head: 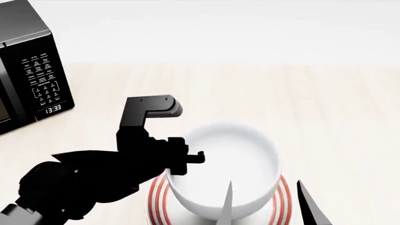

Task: Pick up the white bowl and put it on the plate.

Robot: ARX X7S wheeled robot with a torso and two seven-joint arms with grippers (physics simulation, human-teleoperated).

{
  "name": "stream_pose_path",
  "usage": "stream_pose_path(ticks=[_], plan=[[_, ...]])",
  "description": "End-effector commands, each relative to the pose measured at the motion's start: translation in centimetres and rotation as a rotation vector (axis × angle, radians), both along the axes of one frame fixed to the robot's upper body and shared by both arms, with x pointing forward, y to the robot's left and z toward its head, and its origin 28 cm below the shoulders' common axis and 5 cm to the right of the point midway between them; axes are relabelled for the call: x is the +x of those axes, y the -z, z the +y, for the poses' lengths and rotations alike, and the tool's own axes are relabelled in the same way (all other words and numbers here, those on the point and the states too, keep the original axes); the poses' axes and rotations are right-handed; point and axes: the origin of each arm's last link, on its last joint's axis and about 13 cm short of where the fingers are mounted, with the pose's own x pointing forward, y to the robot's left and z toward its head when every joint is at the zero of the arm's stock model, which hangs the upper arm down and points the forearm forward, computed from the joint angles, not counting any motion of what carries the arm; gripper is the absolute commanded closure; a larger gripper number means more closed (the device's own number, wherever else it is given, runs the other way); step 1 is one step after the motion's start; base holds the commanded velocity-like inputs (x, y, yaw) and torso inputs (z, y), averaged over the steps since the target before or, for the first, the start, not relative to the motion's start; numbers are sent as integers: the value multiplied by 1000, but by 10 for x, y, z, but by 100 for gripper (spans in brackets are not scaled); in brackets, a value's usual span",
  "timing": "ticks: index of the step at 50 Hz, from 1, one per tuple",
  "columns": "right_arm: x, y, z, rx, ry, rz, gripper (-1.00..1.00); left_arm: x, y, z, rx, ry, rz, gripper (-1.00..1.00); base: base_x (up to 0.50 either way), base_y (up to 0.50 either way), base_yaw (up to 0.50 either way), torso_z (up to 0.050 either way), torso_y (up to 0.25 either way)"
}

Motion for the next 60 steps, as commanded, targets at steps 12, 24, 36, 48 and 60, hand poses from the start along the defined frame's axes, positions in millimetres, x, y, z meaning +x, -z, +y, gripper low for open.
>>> stream_pose_path(ticks=[12, 24, 36, 48, 60], plan=[[0, 1, 1, -2, -5, 2, -100, 1, 7, -1, -32, -27, 6, 100, 0, 0, 0, 0, 0], [0, 1, 1, -5, -7, 5, -100, 4, 10, 2, -35, -50, 6, 100, 0, 0, 0, 0, 1], [0, 1, 1, -7, -8, 4, -100, 4, 15, 3, -33, -58, 18, 100, 0, 0, 0, 0, 0], [0, 1, 2, -6, -12, 5, -100, 3, 18, 3, -25, -52, 19, 100, 0, 0, 0, 0, 0], [0, 1, 1, -4, -14, 4, -100, 1, 21, 3, -8, -54, 33, 100, 0, 0, 0, 1, 1]])
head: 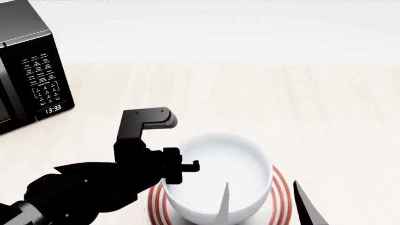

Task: Pick up the white bowl and put it on the plate.

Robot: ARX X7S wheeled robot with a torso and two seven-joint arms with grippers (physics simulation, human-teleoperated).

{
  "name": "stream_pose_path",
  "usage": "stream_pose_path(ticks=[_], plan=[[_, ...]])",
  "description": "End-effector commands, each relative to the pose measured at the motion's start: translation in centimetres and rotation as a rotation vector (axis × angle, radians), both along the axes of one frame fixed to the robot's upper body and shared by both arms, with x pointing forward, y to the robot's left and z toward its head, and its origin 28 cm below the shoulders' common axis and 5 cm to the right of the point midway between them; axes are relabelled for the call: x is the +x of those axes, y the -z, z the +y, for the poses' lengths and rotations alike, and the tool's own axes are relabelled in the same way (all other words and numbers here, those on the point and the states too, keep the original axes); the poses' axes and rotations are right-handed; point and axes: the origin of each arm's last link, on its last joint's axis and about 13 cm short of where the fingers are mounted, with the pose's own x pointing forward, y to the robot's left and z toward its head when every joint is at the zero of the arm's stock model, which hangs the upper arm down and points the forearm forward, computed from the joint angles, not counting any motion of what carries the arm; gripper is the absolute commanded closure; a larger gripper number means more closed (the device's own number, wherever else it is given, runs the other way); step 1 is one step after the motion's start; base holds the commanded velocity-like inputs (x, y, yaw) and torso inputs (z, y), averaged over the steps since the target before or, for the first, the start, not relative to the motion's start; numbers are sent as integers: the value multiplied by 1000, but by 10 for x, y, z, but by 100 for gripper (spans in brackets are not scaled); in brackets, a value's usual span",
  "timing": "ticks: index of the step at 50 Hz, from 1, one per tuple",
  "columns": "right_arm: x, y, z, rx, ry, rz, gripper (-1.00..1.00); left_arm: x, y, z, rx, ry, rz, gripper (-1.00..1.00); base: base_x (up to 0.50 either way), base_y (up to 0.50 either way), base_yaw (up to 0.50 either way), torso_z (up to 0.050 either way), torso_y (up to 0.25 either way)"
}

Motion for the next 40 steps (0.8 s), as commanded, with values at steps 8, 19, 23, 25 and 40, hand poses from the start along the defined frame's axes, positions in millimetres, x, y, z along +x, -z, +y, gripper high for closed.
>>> stream_pose_path(ticks=[8, 19, 23, 25, 40], plan=[[0, 1, 1, -1, -7, 1, -100, -1, 0, -1, -8, 4, 12, 100, 0, 0, 0, 0, 0], [-1, 1, 1, -1, -9, 1, -100, -2, 4, 0, 5, -1, 22, -100, 0, 0, 0, 0, 1], [-1, 1, 1, 0, -12, 2, -100, -2, 4, 0, 4, 4, 24, -100, 0, 0, 0, 0, 0], [-1, 1, 1, 0, -12, 2, -100, -2, 4, 0, 4, 7, 26, -100, 0, 0, 0, 0, 0], [-2, -3, 0, -3, -5, -13, -100, -10, -17, 9, 111, -27, -218, -100, 0, 0, 0, 0, 0]])
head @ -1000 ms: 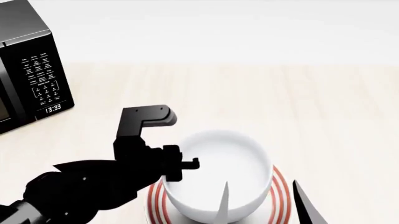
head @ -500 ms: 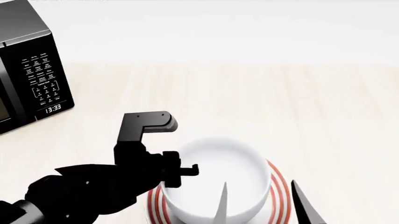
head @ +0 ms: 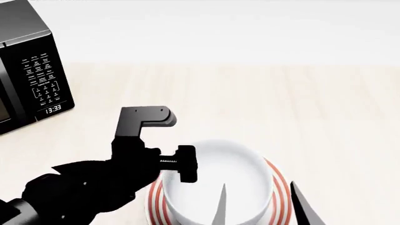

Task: Pick up the white bowl and put it on the plate.

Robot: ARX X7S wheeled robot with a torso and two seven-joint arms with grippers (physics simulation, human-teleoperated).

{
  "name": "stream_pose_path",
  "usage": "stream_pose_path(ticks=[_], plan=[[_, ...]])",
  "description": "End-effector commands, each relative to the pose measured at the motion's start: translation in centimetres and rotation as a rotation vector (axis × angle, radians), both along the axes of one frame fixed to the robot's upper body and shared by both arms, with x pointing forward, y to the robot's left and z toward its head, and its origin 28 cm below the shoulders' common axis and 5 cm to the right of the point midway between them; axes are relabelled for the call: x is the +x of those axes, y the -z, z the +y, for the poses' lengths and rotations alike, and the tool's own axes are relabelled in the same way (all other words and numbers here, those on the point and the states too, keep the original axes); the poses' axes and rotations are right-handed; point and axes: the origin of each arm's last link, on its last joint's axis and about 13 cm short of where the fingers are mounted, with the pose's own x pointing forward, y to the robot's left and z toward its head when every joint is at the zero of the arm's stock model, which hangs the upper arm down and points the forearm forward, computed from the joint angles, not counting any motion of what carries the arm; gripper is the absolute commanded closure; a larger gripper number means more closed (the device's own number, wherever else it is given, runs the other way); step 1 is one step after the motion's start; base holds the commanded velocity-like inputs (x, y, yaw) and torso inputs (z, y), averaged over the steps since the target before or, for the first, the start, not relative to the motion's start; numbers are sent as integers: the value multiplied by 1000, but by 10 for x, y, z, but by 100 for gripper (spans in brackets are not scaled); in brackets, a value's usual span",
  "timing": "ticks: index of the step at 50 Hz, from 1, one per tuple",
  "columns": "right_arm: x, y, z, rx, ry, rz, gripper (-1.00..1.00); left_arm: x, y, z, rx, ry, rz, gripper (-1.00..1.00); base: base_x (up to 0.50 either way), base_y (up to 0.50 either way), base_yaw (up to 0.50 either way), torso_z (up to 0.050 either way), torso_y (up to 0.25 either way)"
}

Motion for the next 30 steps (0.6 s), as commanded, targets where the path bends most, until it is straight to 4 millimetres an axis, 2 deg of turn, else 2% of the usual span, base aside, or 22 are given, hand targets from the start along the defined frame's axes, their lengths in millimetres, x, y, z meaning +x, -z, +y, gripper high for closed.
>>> stream_pose_path(ticks=[1, 6, 14, 20, 30], plan=[[-2, -5, -2, -4, 11, -18, -100, -14, -16, 10, 82, -9, -214, -100, 0, 0, 0, 0, 0], [-3, -11, -4, -9, 28, -37, -100, -32, -20, 18, 131, -18, -334, -100, 0, 0, 0, 0, 0], [-11, -27, -8, -25, 51, -89, -100, -62, -45, 41, 182, -99, -607, -100, 0, 0, 0, 0, 0], [-18, -39, -10, -31, 66, -132, -100, -93, -44, 51, 194, -146, -694, -100, 0, 0, 0, 0, 0], [-27, -53, -11, -36, 70, -180, -100, -122, -33, 59, 198, -203, -734, -100, 0, 0, 0, 0, 0]])
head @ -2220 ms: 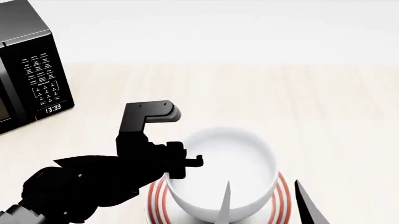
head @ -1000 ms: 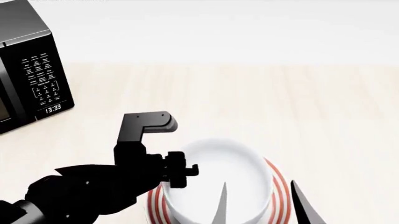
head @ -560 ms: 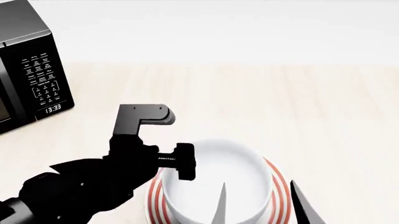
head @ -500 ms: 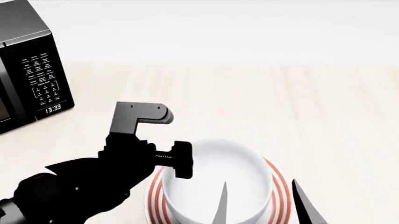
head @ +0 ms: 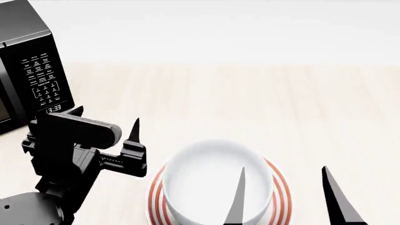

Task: Pick up the white bowl and put it on the plate.

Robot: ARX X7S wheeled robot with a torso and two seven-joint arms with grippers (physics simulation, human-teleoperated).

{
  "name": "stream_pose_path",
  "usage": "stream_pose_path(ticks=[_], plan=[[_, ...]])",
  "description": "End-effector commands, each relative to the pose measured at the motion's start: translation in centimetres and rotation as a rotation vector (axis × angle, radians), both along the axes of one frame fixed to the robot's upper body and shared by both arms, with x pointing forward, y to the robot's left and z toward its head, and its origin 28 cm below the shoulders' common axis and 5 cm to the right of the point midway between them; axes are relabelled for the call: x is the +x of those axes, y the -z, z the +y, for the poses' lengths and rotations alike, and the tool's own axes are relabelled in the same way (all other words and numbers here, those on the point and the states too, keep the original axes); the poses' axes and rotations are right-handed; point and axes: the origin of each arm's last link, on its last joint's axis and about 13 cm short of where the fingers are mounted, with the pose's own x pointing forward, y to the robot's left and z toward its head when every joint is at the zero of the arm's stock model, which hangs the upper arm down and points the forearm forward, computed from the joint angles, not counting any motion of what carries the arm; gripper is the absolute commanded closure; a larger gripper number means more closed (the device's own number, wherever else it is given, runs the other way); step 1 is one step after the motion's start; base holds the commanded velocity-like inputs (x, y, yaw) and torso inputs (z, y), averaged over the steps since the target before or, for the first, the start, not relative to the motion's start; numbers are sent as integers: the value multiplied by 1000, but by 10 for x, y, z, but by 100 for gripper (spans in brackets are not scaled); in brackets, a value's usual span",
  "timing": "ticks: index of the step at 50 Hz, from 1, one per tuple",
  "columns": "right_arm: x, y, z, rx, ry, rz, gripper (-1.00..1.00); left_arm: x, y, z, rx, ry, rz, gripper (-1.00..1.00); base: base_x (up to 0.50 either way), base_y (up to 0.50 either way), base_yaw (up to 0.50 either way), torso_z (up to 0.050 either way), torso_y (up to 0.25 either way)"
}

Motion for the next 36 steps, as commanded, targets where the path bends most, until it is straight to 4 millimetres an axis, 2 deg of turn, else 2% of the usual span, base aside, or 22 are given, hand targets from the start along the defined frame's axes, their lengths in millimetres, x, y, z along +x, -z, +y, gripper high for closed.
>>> stream_pose_path(ticks=[1, 6, 20, 36], plan=[[-10, -16, -2, -10, 12, -57, -100, -43, 3, 11, -26, -55, -119, -100, 0, 0, 0, 0, 0], [-13, -20, -2, -14, 12, -72, -100, -54, 11, 15, -99, -68, -82, -100, 0, 0, 0, 0, 0], [-16, -24, 0, -26, -1, -85, -100, -81, 31, 27, -95, -104, -220, -100, 0, 0, 0, 0, 0], [-23, -29, 6, -41, -34, -111, -100, -112, 21, 39, -135, -151, -321, -100, 0, 0, 0, 0, 0]])
